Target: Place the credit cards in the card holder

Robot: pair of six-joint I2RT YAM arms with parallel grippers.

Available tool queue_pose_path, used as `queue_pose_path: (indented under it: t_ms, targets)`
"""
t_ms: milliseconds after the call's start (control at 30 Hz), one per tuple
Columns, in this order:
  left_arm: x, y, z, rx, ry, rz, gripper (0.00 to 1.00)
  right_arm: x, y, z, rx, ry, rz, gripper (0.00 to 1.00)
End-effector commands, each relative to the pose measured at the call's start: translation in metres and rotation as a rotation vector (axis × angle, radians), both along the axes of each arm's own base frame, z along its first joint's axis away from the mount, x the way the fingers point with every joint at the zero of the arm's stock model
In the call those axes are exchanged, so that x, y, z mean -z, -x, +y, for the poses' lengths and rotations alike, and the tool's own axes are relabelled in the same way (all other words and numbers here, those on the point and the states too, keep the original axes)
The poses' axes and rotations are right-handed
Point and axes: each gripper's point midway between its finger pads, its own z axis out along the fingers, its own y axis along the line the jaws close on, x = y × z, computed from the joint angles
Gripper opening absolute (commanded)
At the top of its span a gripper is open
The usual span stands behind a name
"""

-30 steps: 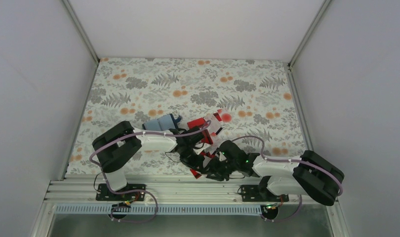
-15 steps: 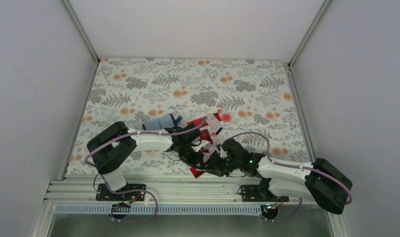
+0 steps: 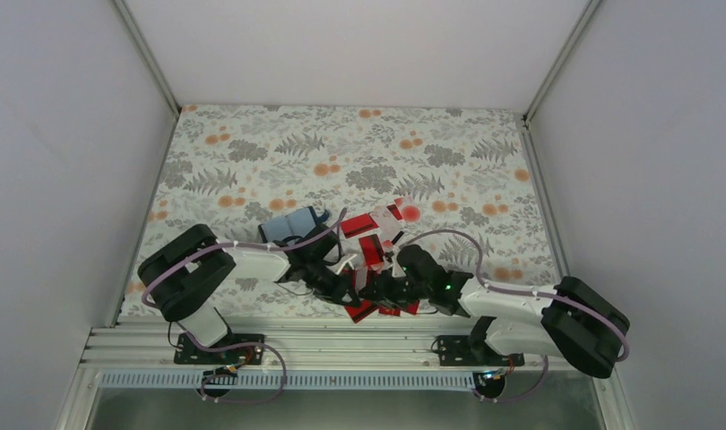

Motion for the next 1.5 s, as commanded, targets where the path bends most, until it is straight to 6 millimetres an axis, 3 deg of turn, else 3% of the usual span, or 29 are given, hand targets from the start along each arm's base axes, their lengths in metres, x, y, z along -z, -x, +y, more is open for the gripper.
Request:
queue_pose_path:
  t_ms: [0, 367, 500, 633, 833, 900, 1067, 1233, 1467]
  targets:
    - [-0.021, 0.000, -0.007, 0.014, 0.126, 0.014, 0.05, -0.014, -0.021, 0.013, 0.009, -0.023, -0.103, 0.14]
    - [-0.017, -0.003, -0.002, 0.007, 0.143, 0.029, 0.05, 0.016, -0.027, 0.013, -0.046, 0.198, -0.042, 0.04]
    - [-0.021, -0.005, -0.002, 0.007, 0.148, 0.016, 0.04, 0.012, -0.029, 0.016, -0.057, 0.204, -0.056, 0.04]
    - [-0.042, -0.023, 0.005, -0.036, 0.132, -0.069, 0.06, 0.003, -0.032, 0.019, -0.068, 0.184, -0.091, 0.04]
    - [-0.071, -0.069, 0.043, -0.234, 0.003, -0.262, 0.24, -0.001, -0.034, 0.020, -0.071, 0.120, -0.116, 0.04]
    - [-0.071, -0.071, 0.053, -0.262, -0.003, -0.269, 0.30, -0.002, -0.037, 0.020, -0.065, 0.085, -0.120, 0.04]
    - [-0.055, -0.068, 0.070, -0.297, -0.030, -0.231, 0.32, -0.006, -0.046, 0.013, -0.049, -0.002, -0.131, 0.04]
    - [-0.052, -0.071, 0.076, -0.329, -0.019, -0.216, 0.34, -0.010, -0.052, 0.005, -0.059, -0.053, -0.140, 0.04]
    - [-0.048, -0.073, 0.080, -0.383, 0.049, -0.151, 0.49, -0.028, -0.059, -0.005, -0.063, -0.206, -0.141, 0.04]
